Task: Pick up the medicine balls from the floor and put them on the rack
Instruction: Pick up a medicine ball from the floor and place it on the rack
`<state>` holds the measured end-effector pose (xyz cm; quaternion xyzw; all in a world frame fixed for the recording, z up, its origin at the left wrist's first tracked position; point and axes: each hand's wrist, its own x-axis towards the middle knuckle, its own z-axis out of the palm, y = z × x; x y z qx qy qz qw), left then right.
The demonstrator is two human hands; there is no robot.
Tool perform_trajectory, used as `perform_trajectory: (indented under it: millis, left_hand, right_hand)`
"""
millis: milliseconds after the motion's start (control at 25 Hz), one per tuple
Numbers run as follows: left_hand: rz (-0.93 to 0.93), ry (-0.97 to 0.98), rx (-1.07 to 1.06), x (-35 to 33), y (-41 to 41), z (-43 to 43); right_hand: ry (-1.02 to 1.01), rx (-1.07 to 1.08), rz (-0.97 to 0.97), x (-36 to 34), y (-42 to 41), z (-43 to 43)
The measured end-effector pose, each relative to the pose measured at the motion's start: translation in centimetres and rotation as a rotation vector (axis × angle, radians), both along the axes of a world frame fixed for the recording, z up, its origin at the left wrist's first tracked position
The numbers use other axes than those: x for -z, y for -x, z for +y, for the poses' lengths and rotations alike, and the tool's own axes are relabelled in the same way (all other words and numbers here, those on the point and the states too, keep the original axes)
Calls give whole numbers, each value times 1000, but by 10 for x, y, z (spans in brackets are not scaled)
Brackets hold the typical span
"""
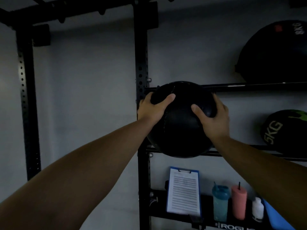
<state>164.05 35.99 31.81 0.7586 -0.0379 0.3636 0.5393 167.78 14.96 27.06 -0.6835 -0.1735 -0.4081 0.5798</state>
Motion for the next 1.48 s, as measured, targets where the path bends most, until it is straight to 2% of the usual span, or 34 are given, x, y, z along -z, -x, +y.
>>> perform_trajectory:
  millis: [200,320,400,520,640,720,800,880,960,1080,1160,1280,1480]
  left_hand:
    - [79,46,-69,19,-145,11]
    - [182,-11,-135,59,-220,28]
    - [123,-70,-216,77,-257,41]
    - [2,-298,-248,78,-293,60]
    - [-11,-557,-212,68,-324,57]
    - [35,-622,-203,60,-344,46]
    - [64,-634,-208,55,-358,41]
    - [99,-647,-214,48,-360,47]
    - [196,-649,-169,41,-349,53]
    - [282,-613,-162,47,-312,45]
    - [276,-534,-139,71,-275,43]
    - [258,-428,-59,90,-204,56]
    - [167,-473,-70,61,-50,84]
  right_hand:
    - [-8,-92,92,19,-165,13]
    - [114,-115,173,56,-247,33]
    - [177,-78,136,61,-292,52]
    - [146,-84,79,38,-345,74]
    - [35,-186,107,39,-388,63]
    - [40,-158,142,47,-405,48]
    - [149,-22,157,46,-414,43]
    - [294,88,139,44,-409,45]
    - [418,71,134,58,-385,48]
    - [574,-14,286,80,-327,34]
    - [707,28,363,73,-290,23]
    - [701,49,304,51,-221,22]
    - [710,-10,243,43,-76,58]
